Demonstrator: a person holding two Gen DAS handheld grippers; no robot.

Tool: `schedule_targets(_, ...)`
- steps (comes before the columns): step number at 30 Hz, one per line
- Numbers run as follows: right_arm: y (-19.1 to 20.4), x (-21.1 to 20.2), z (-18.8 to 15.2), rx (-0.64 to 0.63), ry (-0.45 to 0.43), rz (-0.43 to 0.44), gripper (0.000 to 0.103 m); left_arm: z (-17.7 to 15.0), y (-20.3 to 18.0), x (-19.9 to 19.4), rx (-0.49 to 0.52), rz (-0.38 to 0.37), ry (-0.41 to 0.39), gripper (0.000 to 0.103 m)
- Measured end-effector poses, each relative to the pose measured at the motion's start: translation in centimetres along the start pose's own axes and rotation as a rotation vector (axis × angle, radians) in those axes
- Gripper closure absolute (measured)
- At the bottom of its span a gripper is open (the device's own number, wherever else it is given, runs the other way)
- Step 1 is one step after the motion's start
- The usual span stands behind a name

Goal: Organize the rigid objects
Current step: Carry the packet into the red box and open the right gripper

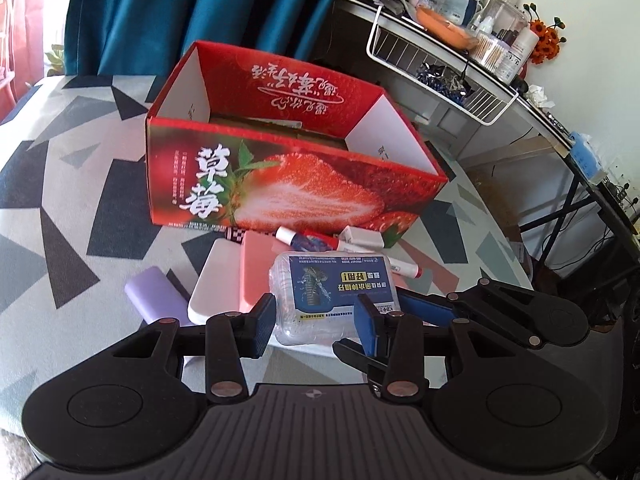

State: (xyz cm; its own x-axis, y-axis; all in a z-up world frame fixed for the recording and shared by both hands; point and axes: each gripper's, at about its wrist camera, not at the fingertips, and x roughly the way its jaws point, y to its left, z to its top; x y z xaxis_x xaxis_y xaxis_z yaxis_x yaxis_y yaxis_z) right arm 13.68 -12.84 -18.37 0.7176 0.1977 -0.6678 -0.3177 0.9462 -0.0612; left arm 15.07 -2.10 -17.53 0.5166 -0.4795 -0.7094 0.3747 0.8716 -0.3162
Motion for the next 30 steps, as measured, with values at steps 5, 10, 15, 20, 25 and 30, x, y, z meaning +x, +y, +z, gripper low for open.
schedule_targets(5,-1.3,0.1,1.6,-0.018,-0.042,-0.022,0.06,2.0,-0.7,0.1,0.028,0.001,-0.026,0.059)
schedule_targets(10,-2.7,0.6,3.1,-0.028,-0.063,-0.038,0.06,4.4,-1.3,0.5,0.046,0.004,-0.049,0.059)
schedule_targets(15,-4.5,1.2,5.3,-0.051,-0.095,-0.064,0.06,8.0,-1.7,1.3,0.049,0.002,-0.067,0.059)
schedule_targets(20,-7.2,3.2,8.3,-0.029,-0.102,-0.087,0.06,12.1,-1.7,3.6,0.062,0.019,-0.064,0.055)
schedule_targets(25,-10.0,7.2,11.6,-0.01,-0.074,-0.06,0.059,16.0,0.2,7.3,-0.019,0.039,-0.024,0.05)
schedule_targets(30,-12.3,12.3,14.1,0.028,0.054,-0.019,0.059,17.6,3.1,11.3,-0.101,0.037,0.063,0.049)
